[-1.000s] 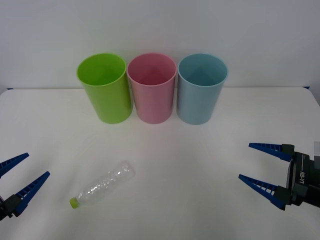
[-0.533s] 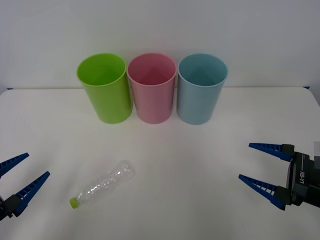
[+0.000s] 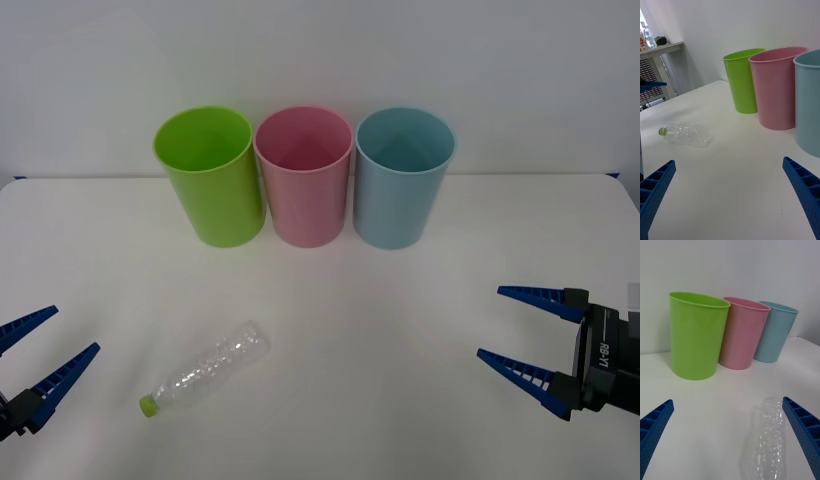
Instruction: Put cans in the blue bin and PET bottles in the pink bin and trash in the green bin.
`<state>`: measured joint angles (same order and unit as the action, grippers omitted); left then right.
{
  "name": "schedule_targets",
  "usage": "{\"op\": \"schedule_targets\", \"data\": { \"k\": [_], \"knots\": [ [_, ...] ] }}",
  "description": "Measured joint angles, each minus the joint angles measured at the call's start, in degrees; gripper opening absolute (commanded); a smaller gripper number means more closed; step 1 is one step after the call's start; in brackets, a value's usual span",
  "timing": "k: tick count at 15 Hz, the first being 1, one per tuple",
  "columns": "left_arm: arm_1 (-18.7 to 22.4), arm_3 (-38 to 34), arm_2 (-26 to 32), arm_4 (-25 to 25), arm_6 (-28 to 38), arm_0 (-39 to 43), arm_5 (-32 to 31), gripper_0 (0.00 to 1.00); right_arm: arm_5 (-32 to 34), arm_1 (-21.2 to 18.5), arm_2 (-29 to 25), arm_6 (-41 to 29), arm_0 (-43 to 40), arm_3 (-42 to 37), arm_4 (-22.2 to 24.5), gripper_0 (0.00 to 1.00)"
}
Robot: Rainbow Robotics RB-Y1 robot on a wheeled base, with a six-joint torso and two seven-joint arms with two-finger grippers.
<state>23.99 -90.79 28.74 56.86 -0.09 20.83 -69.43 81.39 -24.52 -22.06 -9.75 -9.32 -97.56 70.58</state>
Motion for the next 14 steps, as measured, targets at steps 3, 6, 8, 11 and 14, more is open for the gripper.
{"op": "schedule_targets", "data": {
  "k": [3, 6, 8, 11, 14],
  "knots": [
    [0.0, 0.0, 0.0, 0.0, 0.0, 0.0, 0.0, 1.00, 0.0, 0.0, 0.0, 0.0, 0.0, 0.0, 0.0, 0.98],
    [0.0, 0.0, 0.0, 0.0, 0.0, 0.0, 0.0, 1.00, 0.0, 0.0, 0.0, 0.0, 0.0, 0.0, 0.0, 0.99],
    [0.0, 0.0, 0.0, 0.0, 0.0, 0.0, 0.0, 1.00, 0.0, 0.0, 0.0, 0.0, 0.0, 0.0, 0.0, 0.98],
    [0.0, 0.0, 0.0, 0.0, 0.0, 0.0, 0.0, 1.00, 0.0, 0.0, 0.0, 0.0, 0.0, 0.0, 0.0, 0.98],
    [0.0, 0.0, 0.0, 0.0, 0.0, 0.0, 0.0, 1.00, 0.0, 0.0, 0.0, 0.0, 0.0, 0.0, 0.0, 0.98]
  ]
}}
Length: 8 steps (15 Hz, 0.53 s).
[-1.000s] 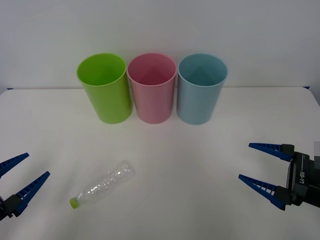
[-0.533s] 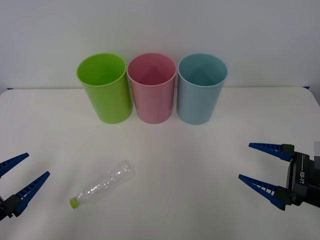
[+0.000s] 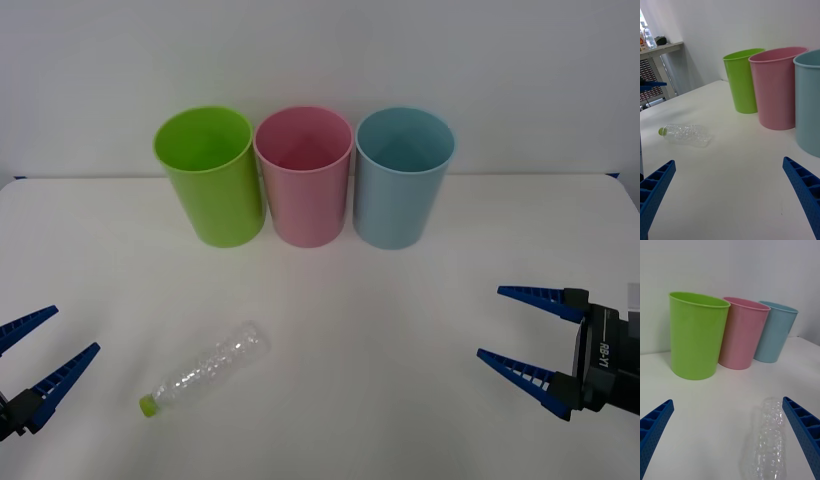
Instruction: Put cans in the blue bin and PET bottles in the pink bin and trash in the green bin.
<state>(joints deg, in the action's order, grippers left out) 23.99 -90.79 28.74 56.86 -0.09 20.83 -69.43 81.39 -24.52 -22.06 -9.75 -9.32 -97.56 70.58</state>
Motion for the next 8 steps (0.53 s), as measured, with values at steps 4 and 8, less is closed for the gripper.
{"op": "schedule_targets", "data": {
  "k": [4, 8],
  "knots": [
    [3.3, -2.3, 1.7, 1.0, -0.2, 1.5, 1.0, 1.00, 0.0, 0.0, 0.0, 0.0, 0.0, 0.0, 0.0, 0.98],
    [4.3, -6.7, -1.1, 4.0, -0.6, 5.6, 7.2, 1.00, 0.0, 0.0, 0.0, 0.0, 0.0, 0.0, 0.0, 0.98]
  ]
}}
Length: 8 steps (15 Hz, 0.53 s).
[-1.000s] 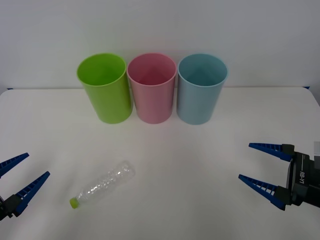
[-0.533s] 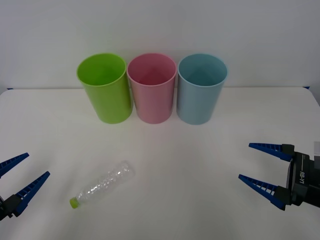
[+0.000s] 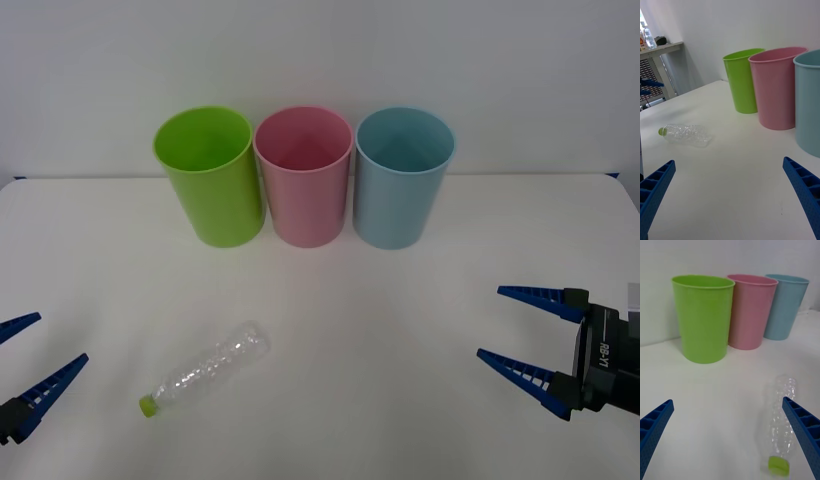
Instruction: Put cans in the blue bin and PET bottles in the pink bin and trash in the green bin.
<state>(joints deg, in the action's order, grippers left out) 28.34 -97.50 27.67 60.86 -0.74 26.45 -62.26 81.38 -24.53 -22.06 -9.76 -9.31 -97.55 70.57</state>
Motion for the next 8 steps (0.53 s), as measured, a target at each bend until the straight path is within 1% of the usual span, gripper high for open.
{"op": "schedule_targets", "data": {
  "k": [2, 5, 7, 8],
  "knots": [
    [0.0, -3.0, -1.5, 1.5, -0.1, 2.2, 3.6, 1.00, 0.0, 0.0, 0.0, 0.0, 0.0, 0.0, 0.0, 0.98],
    [1.1, -10.2, -4.7, 3.9, 0.8, 7.0, 10.7, 1.00, 0.0, 0.0, 0.0, 0.0, 0.0, 0.0, 0.0, 0.98],
    [2.8, -14.9, -8.6, 5.5, 1.6, 9.6, 18.0, 1.00, 0.0, 0.0, 0.0, 0.0, 0.0, 0.0, 0.0, 0.98],
    [3.7, -16.7, -10.3, 7.8, 1.9, 10.5, 21.7, 1.00, 0.0, 0.0, 0.0, 0.0, 0.0, 0.0, 0.0, 0.98]
  ]
}}
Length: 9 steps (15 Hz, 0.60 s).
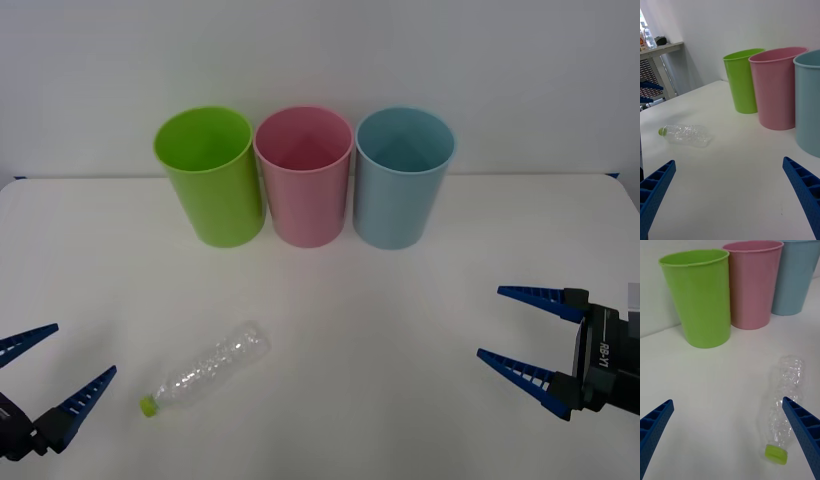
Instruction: Put cans in the blue bin and PET bottles in the pink bin and trash in the green bin.
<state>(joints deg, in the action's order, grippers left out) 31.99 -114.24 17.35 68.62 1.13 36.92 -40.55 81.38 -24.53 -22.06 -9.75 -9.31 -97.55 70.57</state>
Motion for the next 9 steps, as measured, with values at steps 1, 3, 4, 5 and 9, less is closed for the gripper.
{"op": "schedule_targets", "data": {
  "k": [1, 3, 4, 5, 9],
  "knots": [
    [0.7, -1.3, -1.7, 2.5, 0.4, 0.7, 3.4, 1.00, 0.0, 0.0, 0.0, 0.0, 0.0, 0.0, 0.0, 0.98],
    [2.0, -1.8, -3.6, 5.3, 2.5, 0.9, 5.5, 1.00, 0.0, 0.0, 0.0, 0.0, 0.0, 0.0, 0.0, 0.98],
    [3.3, -1.9, -4.0, 6.7, 5.1, 1.2, 5.6, 1.00, 0.0, 0.0, 0.0, 0.0, 0.0, 0.0, 0.0, 0.98],
    [4.9, -2.4, -4.4, 7.8, 7.1, 1.5, 5.6, 1.00, 0.0, 0.0, 0.0, 0.0, 0.0, 0.0, 0.0, 0.99],
    [13.5, -7.0, -6.9, 10.1, 16.7, 4.9, 9.8, 1.00, 0.0, 0.0, 0.0, 0.0, 0.0, 0.0, 0.0, 0.98]
  ]
}}
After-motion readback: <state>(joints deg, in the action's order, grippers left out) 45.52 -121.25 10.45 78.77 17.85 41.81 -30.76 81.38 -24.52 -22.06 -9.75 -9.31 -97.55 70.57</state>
